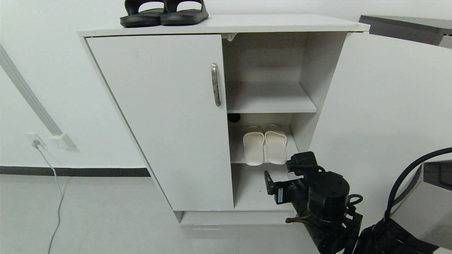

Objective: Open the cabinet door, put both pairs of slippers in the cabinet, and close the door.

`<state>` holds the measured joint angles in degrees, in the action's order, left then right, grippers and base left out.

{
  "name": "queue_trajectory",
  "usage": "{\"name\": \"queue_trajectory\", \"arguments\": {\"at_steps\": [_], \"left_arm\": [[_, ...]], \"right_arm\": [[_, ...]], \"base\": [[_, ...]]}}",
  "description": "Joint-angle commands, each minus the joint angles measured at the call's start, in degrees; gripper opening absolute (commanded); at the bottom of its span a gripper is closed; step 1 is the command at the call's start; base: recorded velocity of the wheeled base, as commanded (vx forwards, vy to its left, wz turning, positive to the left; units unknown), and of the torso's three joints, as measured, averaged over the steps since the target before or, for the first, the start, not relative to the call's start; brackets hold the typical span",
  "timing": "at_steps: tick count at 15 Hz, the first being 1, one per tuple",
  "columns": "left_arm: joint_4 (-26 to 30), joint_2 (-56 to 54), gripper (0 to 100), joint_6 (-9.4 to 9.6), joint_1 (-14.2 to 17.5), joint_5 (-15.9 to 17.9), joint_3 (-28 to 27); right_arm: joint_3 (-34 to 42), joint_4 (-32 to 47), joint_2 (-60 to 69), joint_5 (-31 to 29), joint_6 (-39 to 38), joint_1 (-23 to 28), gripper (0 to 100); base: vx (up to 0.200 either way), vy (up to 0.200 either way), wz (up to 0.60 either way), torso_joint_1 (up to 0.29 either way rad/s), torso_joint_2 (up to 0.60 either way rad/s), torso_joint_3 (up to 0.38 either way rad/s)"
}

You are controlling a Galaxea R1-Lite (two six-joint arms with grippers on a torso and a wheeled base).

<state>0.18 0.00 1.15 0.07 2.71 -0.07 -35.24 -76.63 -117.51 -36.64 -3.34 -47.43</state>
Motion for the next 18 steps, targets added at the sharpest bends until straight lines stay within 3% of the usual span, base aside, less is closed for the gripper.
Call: {"name": "queue_trajectory", "arguments": {"at_steps": [1, 9, 18], "left_arm": [[-0.01, 0.0, 0, 0.08, 0.01, 0.02, 0.07], [-0.01, 0.0, 0, 0.0, 0.01, -0.07, -0.01], [-0.01, 0.0, 0, -0.09, 0.01, -0.07, -0.01]], "right_arm": [[0.0, -0.01, -0.27, -0.01, 0.0, -0.03, 100], [0.0, -0.01, -0.44, -0.09, 0.0, 0.06, 100], [0.17, -0.8, 0.0, -0.09, 0.0, -0.03, 100]], "base": [[0.0, 0.0, 0.0, 0.002, 0.0, 0.188], [0.0, 0.0, 0.0, 0.0, 0.0, 0.039], [0.0, 0.2, 0.0, 0.006, 0.0, 0.002]]}}
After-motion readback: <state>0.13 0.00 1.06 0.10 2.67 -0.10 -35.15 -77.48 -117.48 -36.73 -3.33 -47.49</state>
